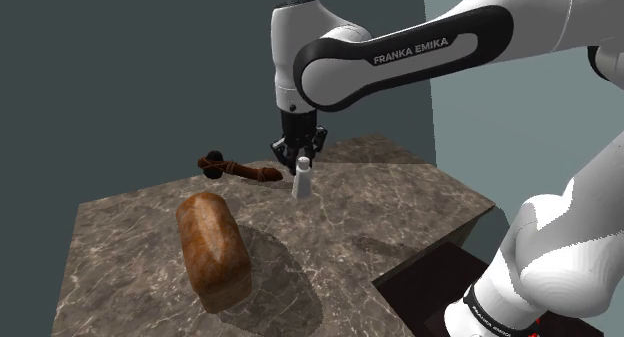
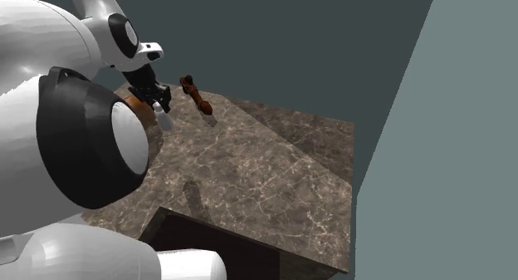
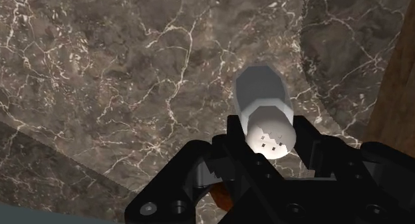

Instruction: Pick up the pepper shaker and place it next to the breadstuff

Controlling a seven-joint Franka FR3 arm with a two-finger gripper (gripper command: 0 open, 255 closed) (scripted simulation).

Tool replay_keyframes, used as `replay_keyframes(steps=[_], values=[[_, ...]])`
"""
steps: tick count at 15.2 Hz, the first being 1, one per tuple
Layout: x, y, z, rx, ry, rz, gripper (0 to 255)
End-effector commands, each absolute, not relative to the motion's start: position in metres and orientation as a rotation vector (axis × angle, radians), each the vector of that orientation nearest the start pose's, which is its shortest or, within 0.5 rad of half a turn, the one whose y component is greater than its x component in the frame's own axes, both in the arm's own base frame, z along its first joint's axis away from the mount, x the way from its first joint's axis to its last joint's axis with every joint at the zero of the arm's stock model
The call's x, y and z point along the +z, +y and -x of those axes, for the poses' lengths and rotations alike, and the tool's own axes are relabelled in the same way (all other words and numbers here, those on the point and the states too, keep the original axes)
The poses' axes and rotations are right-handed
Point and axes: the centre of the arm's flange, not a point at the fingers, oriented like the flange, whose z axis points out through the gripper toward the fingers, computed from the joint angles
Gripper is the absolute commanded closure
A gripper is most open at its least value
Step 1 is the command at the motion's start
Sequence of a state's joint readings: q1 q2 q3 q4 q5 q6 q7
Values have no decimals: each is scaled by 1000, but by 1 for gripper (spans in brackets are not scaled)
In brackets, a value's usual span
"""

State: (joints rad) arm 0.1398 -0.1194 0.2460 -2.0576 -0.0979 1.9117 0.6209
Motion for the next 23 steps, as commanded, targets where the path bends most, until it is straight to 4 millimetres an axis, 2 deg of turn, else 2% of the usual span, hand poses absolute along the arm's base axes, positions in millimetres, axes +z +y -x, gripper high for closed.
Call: replay_keyframes(steps=[1,21,23], values=[[474,192,-481,-52,330,3245,255],[367,192,-481,-52,330,3245,255],[367,192,-481,-52,330,3245,255]])
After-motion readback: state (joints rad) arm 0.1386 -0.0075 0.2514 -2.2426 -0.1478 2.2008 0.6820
